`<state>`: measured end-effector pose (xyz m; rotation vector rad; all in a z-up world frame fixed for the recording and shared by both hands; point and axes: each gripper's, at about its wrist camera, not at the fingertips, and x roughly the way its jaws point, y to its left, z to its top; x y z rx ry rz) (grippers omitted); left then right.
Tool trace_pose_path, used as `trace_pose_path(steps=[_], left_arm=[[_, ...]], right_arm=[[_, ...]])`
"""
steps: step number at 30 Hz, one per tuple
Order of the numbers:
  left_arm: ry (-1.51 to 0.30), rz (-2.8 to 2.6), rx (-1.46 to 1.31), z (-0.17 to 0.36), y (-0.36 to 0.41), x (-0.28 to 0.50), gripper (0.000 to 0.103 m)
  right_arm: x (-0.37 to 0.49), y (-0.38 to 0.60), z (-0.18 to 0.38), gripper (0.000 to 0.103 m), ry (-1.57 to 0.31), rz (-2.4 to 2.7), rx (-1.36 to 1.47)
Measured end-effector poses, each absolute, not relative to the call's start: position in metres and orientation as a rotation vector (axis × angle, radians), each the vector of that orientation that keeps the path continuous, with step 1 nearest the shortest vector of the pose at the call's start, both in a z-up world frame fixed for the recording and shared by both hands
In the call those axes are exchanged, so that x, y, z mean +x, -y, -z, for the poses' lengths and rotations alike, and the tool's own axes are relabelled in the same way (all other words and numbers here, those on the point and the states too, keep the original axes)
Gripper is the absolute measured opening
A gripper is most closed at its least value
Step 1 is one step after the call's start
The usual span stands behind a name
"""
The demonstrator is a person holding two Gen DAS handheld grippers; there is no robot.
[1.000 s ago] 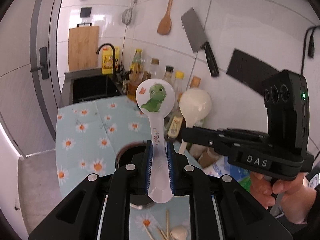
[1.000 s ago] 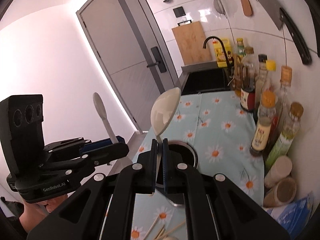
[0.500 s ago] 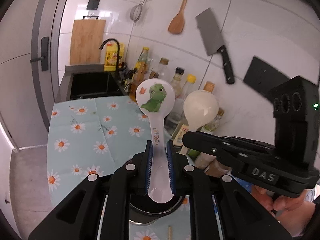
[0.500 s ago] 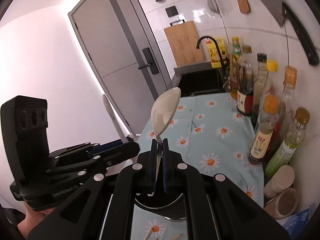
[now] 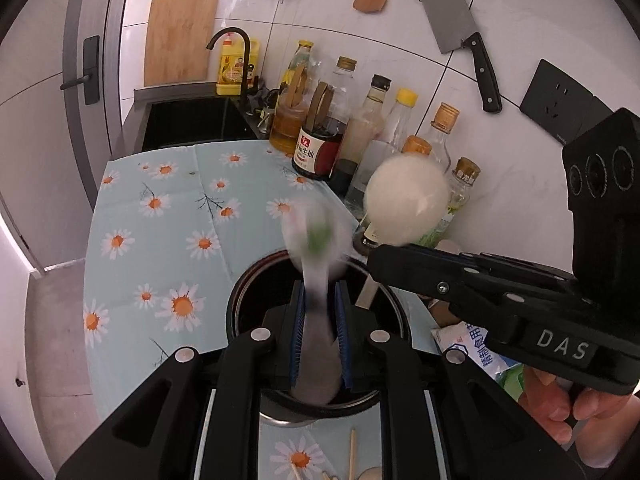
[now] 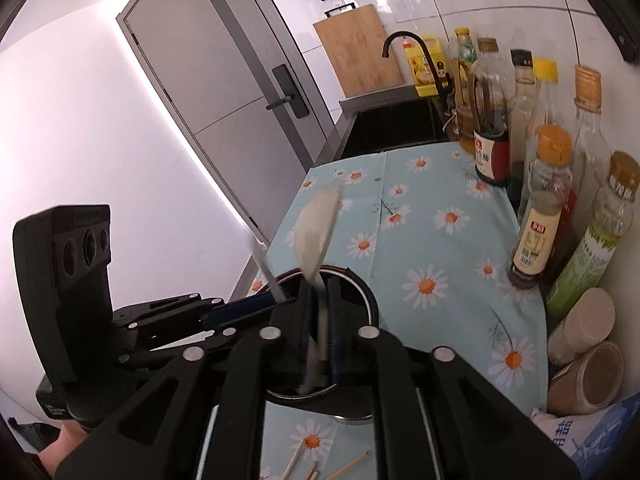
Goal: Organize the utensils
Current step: 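Carry both spoons over the black holder and open both grippers to drop them in, then grasp another beige spoon with the right gripper while the left gripper moves to the chopsticks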
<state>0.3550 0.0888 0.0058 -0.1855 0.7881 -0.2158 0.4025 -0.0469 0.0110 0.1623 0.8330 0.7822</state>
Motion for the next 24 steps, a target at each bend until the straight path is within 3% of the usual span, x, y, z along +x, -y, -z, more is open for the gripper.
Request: trace_pose_path(steps=[3,6,24], left_arm=[[-0.791,0.208,-0.188,-0.006,-0.089,0.352,0.018],[-0.798,0.196,-0.187,-0.008,-0.090,0.350,0.023],[-0.751,0.167,-0.198,-0.035,-0.088,0.315,0.023]], right_arm=[[0.401,0.049,-0.012,0.028,-0.837,-0.778,0.174],[0.398,0.052,-0.015,0.029,-0.831,-0.774,0.178],[0.363,0.073,-0.034,0.029,-0.797,-0.771,0.194]])
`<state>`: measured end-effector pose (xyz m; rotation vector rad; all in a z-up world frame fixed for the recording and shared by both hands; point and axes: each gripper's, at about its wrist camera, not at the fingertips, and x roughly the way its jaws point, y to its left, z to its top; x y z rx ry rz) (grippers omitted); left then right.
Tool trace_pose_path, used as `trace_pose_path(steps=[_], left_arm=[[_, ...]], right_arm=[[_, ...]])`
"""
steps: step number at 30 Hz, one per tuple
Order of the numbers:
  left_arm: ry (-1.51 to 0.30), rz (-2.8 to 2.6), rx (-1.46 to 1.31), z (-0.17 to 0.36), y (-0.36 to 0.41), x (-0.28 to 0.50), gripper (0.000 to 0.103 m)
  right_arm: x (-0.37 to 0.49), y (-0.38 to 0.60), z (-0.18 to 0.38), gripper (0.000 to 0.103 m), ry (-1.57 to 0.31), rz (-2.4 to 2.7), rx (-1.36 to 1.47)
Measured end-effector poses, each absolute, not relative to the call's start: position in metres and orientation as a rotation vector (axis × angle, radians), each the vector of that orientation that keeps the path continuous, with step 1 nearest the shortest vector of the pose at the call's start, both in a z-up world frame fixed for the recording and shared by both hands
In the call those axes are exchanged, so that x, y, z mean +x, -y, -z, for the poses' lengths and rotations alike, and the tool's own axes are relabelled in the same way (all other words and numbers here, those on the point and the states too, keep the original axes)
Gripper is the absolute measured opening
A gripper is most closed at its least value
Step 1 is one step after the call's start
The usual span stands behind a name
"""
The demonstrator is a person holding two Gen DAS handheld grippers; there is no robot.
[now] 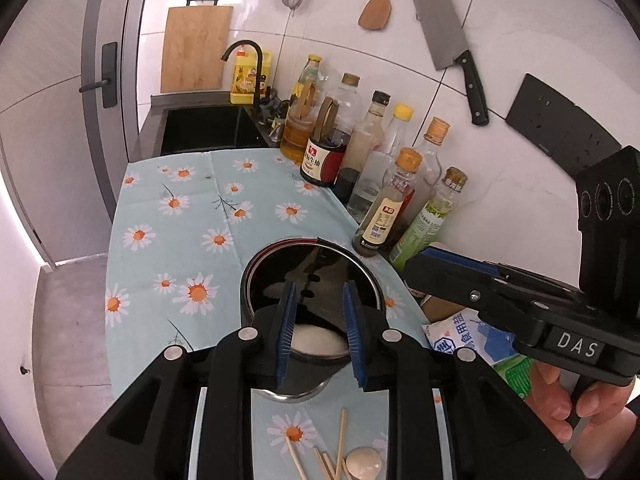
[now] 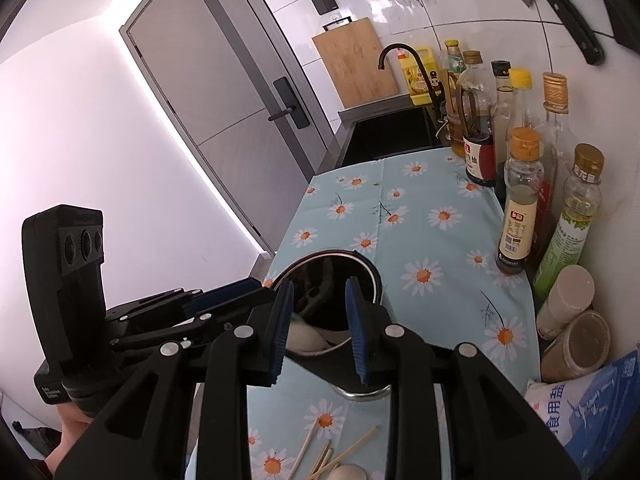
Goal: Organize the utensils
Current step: 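Grasp another beige spoon with the right gripper while the left gripper moves to the chopsticks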
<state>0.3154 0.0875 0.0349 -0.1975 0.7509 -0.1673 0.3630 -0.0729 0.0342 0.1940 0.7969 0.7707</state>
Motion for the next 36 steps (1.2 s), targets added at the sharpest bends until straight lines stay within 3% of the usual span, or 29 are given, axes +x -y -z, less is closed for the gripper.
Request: trace_pose_path(steps=[9,12,21,36], left_arm=[[-0.737,0.185,-0.172,-0.050,-0.078,0.274,0.023],[-0.741,0.193,-0.148,-0.053,-0.073,0.260,0.033],[-0.795,0.222,-0.111,-0.039,-0.064,0.226,0.034],[-0.961,0.255,-0.114,0.025,-0.062,0.192,0.034]], right_arm=[[0.329,0.089,-0.045,0.031,-0.788,-0.771,0.213],[0.318,0.094,-0.046,0.031,-0.790,-0.774,0.212],[0.286,0.109,-0.038,0.031,-0.823,-0.753,0.227],[0.252,0.123,0.044,0.033,-1.042,-0.670,0.243]])
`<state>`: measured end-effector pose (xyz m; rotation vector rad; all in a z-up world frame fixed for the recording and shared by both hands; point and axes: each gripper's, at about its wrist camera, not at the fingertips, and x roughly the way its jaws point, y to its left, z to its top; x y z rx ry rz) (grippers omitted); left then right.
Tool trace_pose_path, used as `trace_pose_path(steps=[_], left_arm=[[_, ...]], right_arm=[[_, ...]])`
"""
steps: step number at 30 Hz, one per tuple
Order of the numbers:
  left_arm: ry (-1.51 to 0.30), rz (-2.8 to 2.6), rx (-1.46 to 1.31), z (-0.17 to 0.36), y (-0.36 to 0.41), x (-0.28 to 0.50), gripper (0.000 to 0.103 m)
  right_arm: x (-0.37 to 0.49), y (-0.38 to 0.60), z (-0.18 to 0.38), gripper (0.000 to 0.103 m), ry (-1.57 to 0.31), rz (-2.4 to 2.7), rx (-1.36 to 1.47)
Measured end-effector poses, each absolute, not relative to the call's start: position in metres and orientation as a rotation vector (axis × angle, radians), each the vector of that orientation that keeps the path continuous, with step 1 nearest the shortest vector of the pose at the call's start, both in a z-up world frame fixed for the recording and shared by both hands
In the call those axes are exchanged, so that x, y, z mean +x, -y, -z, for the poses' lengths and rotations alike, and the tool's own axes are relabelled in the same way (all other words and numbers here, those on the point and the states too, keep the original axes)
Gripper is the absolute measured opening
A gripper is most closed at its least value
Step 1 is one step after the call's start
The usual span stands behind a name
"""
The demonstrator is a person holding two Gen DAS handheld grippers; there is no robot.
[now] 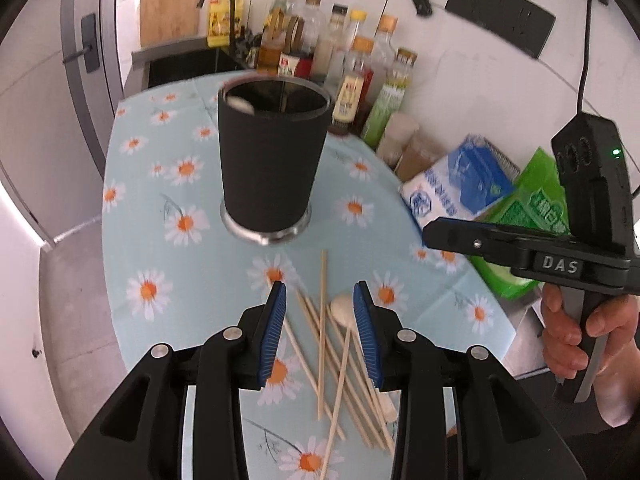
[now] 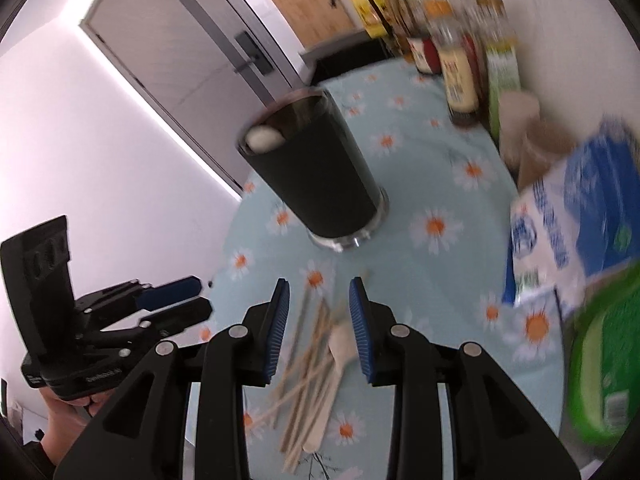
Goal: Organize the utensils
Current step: 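Grasp another beige spoon with the right gripper while the left gripper moves to the chopsticks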
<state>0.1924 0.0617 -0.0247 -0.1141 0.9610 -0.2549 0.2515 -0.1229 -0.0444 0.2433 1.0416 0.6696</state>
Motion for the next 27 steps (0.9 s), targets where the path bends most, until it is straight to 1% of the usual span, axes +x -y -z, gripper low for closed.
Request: trace_pose_path(steps=[11,20,27], left_arm=[[-1.048,0.269,-0.137,0.068,-0.066,0.169,0.034],[-1.105,0.283,-0.158,0.092,-0.075,0.154,0.034],[-1.115,0.300,-0.179,0.100,-0.084,0.147,0.034]], right_arm=[[0.228,0.098,0.121,0.033,-1.225,-0.635,0.159],[0.224,0.080,0.142,0.033,-1.282,-0.600,0.110],[0.229,0.065,0.148,0.031,-1.303,-0.528,0.043]])
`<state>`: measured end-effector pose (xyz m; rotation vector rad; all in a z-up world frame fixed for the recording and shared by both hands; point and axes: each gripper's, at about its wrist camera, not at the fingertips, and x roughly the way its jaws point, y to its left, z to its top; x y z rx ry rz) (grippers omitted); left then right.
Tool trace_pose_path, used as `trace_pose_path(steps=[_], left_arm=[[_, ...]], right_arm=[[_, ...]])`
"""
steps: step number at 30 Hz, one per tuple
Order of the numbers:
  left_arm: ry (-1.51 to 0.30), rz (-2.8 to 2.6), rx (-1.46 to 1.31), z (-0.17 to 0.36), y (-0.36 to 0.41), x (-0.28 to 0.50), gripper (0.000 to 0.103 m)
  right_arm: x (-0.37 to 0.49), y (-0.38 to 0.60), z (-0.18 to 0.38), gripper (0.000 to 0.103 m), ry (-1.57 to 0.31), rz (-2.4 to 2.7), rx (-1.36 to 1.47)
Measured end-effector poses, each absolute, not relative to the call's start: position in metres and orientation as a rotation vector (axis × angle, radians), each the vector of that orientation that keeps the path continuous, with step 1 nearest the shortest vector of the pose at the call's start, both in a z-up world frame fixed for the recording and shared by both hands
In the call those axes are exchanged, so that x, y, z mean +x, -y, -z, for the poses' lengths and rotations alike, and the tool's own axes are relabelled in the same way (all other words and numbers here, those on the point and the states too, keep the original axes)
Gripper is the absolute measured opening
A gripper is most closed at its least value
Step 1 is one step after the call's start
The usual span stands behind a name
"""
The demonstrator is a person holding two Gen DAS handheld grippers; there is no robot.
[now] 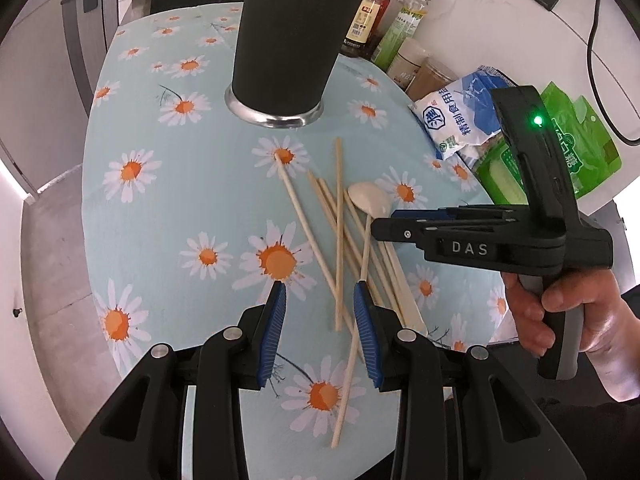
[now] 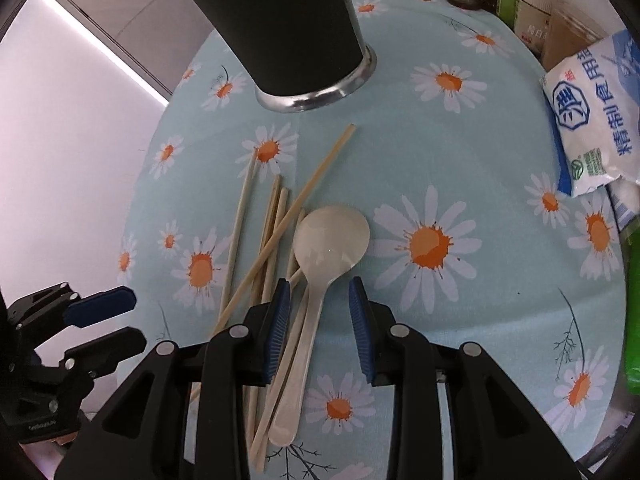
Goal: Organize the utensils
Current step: 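Grasp another beige spoon with the right gripper while the left gripper moves to the chopsticks, then grasp one wooden chopstick with the left gripper while the right gripper lifts its spoon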
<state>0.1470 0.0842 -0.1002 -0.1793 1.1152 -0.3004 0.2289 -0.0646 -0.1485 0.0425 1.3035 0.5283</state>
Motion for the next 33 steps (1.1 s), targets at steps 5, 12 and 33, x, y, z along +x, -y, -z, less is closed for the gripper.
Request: trace_pose_path(steps=[5,12,33], left_arm=[[-1.111,0.313,-0.196,0.103,-0.091,0.147,0.034],[-1.114,0.347,-0.212,0.108,-0.097,0.146,0.034],[-1.123,0.390,-0.190,0.112,-0.088,0.150,0.034]], right_arm=[[0.233,0.055,0.150,0.024,-1.311,-0.468,-0.003],[0.220,0.033,0.150,0.019,-1.262,-0.365,-0.170],[0.220,0.075,0.125,0.009,-1.269,-0.399,0.020]])
